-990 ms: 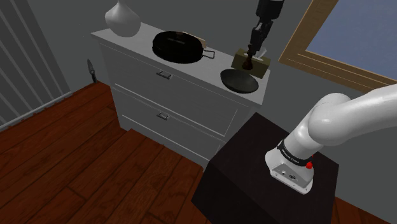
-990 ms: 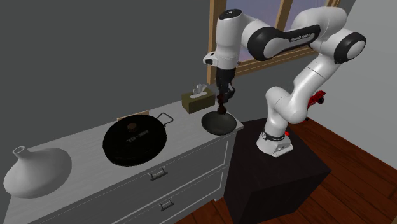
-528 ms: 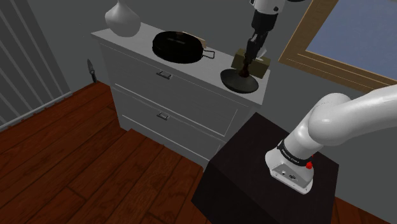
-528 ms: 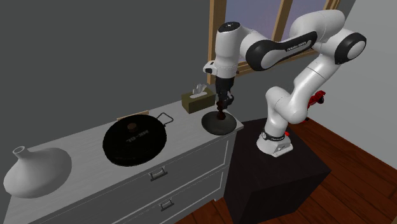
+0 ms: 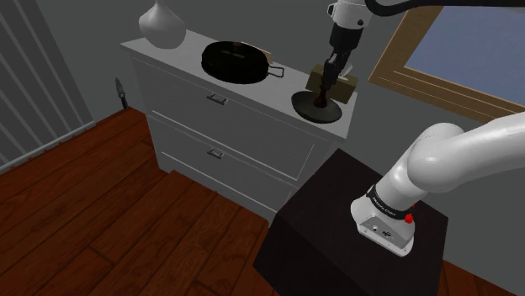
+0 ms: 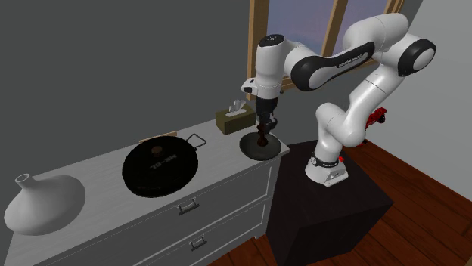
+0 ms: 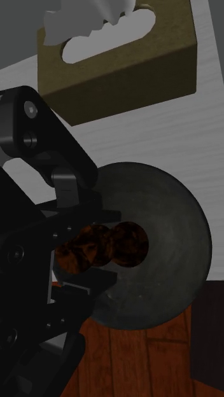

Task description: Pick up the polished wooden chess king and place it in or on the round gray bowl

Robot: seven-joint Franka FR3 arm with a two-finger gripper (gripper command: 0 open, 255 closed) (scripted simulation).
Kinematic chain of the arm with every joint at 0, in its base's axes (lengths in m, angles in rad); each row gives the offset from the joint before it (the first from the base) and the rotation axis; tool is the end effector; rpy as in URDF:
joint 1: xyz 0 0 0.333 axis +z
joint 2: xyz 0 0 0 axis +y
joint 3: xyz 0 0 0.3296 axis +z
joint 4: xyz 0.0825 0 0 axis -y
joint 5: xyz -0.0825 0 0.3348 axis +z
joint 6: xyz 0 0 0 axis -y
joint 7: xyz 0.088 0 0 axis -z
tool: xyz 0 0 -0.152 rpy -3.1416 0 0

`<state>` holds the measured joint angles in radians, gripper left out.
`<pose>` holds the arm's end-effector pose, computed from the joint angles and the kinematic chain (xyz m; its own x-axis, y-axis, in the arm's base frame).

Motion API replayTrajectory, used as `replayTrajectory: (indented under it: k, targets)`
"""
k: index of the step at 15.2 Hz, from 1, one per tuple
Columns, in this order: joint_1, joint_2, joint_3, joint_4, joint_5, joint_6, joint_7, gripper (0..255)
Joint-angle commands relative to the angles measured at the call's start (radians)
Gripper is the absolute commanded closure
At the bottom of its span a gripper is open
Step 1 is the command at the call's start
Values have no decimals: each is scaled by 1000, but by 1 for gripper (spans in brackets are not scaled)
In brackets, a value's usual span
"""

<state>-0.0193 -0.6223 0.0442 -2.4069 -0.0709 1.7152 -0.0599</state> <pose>0.2970 -0.0005 0.5011 0.9935 0.0845 -0.0760 0.0912 -0.9917 0.0905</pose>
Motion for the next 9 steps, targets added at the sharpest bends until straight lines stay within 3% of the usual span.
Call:
replayTrajectory:
  k: [1, 2, 3, 9]
  targets:
    - [0, 0, 0, -1, 0, 1, 0, 255]
    - [0, 0, 0, -1, 0, 1, 0, 255]
    - [0, 0, 0, -1, 0, 1, 0, 0]
    - [1, 3, 2, 35, 1, -32, 0, 0]
